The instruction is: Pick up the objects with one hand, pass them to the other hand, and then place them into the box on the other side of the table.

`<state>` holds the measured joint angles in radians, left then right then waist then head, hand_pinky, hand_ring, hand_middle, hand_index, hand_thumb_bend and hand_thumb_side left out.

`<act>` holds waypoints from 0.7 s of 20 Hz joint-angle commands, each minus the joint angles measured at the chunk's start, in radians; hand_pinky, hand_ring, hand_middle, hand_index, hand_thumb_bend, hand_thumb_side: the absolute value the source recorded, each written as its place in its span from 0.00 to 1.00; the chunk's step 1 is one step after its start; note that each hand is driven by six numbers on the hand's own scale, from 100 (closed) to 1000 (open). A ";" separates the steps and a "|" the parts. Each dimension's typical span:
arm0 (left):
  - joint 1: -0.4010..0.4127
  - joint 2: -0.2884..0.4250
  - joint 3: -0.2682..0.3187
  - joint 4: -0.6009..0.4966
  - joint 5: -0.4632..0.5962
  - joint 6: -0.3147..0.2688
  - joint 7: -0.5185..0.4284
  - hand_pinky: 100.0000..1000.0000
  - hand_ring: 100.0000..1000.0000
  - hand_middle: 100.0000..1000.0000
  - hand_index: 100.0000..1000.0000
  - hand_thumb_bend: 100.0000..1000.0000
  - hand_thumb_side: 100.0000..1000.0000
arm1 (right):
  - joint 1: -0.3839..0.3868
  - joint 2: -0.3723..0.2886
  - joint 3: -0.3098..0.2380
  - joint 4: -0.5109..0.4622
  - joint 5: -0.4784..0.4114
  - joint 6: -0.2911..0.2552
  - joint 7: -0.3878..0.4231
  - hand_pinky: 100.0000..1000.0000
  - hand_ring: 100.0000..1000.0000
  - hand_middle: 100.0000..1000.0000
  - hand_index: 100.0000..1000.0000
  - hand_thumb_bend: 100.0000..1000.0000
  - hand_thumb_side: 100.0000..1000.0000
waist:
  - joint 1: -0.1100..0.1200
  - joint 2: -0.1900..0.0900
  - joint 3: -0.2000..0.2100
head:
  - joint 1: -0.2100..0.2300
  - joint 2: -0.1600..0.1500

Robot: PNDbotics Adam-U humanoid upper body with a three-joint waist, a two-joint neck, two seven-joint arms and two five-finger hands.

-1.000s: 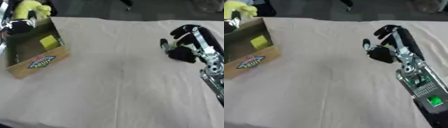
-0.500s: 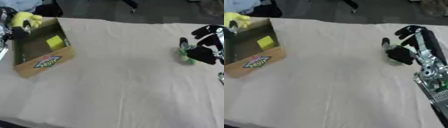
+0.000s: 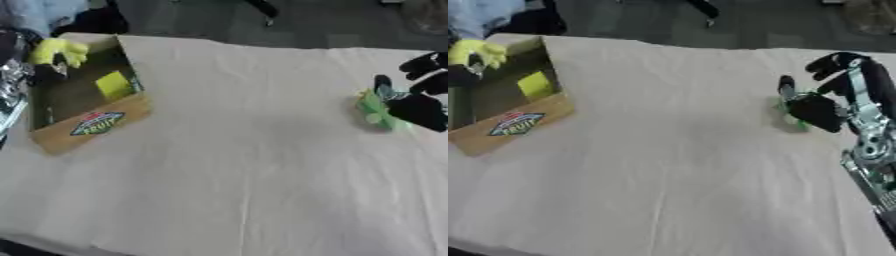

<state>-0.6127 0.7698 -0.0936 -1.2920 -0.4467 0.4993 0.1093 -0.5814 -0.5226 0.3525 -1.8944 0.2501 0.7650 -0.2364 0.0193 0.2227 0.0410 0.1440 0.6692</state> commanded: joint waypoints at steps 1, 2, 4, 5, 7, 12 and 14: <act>-0.029 0.018 -0.002 0.009 -0.033 0.000 -0.016 0.46 0.51 0.39 0.47 0.00 0.00 | -0.012 -0.021 -0.012 -0.019 -0.005 -0.001 -0.008 0.70 0.55 0.54 0.63 0.23 0.22 | 0.003 -0.014 -0.001 | 0.001 -0.010; -0.033 0.015 -0.003 0.014 -0.042 0.002 -0.021 0.47 0.52 0.40 0.48 0.00 0.00 | -0.011 -0.021 -0.012 -0.019 -0.005 -0.001 -0.010 0.70 0.55 0.54 0.62 0.24 0.22 | 0.004 -0.014 -0.002 | 0.001 -0.010; -0.041 0.012 -0.006 0.024 -0.062 0.006 -0.031 0.48 0.52 0.40 0.49 0.00 0.00 | -0.009 -0.020 -0.012 -0.018 -0.007 -0.002 -0.013 0.70 0.55 0.54 0.62 0.24 0.21 | 0.004 -0.014 -0.002 | 0.001 -0.010; -0.045 0.011 -0.008 0.029 -0.073 0.008 -0.036 0.48 0.52 0.41 0.49 0.00 0.00 | -0.008 -0.019 -0.012 -0.018 -0.008 -0.002 -0.014 0.70 0.55 0.54 0.62 0.24 0.21 | 0.005 -0.014 -0.003 | 0.000 -0.010; -0.051 0.009 -0.013 0.040 -0.097 0.017 -0.054 0.51 0.54 0.42 0.52 0.11 0.00 | -0.008 -0.019 -0.012 -0.018 -0.009 -0.003 -0.016 0.70 0.55 0.54 0.62 0.24 0.21 | 0.005 -0.014 -0.003 | 0.000 -0.009; -0.062 0.001 -0.015 0.062 -0.149 0.049 -0.103 0.56 0.58 0.49 0.61 0.23 0.00 | -0.008 -0.017 -0.011 -0.019 -0.011 -0.005 -0.019 0.69 0.55 0.54 0.62 0.24 0.21 | 0.006 -0.015 -0.003 | 0.000 -0.008; -0.063 0.000 -0.017 0.067 -0.163 0.058 -0.125 0.61 0.65 0.57 0.70 0.33 0.12 | -0.008 -0.017 -0.011 -0.019 -0.011 -0.005 -0.020 0.69 0.55 0.54 0.62 0.24 0.21 | 0.006 -0.015 -0.004 | -0.001 -0.008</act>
<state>-0.6532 0.7455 -0.1150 -1.2201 -0.5974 0.5525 -0.0043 -0.5798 -0.5226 0.3524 -1.8944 0.2411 0.7609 -0.2514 0.0235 0.2231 0.0372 0.1430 0.6692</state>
